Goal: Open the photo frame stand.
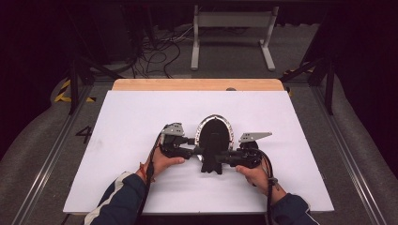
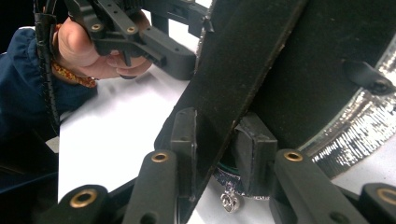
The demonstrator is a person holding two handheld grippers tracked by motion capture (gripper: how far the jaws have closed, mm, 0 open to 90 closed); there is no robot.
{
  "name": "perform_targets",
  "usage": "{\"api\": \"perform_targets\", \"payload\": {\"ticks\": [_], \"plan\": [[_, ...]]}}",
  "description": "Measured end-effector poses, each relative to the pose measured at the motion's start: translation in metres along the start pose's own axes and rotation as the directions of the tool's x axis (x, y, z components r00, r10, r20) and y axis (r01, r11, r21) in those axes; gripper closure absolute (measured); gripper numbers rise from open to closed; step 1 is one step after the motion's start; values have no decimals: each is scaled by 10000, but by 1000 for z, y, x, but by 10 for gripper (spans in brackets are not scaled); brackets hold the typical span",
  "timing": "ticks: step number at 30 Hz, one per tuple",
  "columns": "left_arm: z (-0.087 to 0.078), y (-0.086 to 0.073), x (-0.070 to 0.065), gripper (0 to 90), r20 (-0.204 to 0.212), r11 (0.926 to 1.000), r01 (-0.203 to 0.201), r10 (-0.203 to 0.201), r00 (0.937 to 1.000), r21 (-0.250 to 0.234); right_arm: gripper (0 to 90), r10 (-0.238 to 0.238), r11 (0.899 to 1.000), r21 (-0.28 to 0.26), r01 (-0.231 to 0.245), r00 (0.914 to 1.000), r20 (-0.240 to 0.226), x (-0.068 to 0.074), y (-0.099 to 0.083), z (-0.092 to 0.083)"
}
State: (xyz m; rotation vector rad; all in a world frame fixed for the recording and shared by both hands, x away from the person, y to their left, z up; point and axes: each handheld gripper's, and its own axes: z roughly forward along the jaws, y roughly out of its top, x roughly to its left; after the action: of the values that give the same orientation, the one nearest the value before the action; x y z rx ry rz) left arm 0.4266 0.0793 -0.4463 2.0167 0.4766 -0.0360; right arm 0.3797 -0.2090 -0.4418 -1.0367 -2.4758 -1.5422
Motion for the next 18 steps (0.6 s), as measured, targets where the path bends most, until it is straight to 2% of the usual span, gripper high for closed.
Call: {"api": "perform_targets", "payload": {"ticks": [3,9,10,13,15,18], "plan": [[-2,0,-1,609,-12,10000,-74,74,10000,-45,732,11,10000,4,-11,10000,5,1,0,0],[-3,3,-4,629,-48,9997,-247,247,9997,70,757,40,10000,-12,-40,10000,73,2,1,0],[-5,6,-5,629,-120,9990,-430,431,9990,144,757,40,10000,-12,-40,10000,73,2,1,0],[-11,10,-9,691,-325,9976,-684,681,9972,-74,809,-3,9999,-131,5,9999,121,3,2,-1],[-14,12,-12,705,-750,9946,-1040,1033,9918,-54,808,-205,9996,-170,205,9998,17,7,4,-2],[-15,12,-13,711,-977,9935,-1138,1124,9888,-96,806,-252,9995,-202,253,9997,79,9,6,-1]]}}
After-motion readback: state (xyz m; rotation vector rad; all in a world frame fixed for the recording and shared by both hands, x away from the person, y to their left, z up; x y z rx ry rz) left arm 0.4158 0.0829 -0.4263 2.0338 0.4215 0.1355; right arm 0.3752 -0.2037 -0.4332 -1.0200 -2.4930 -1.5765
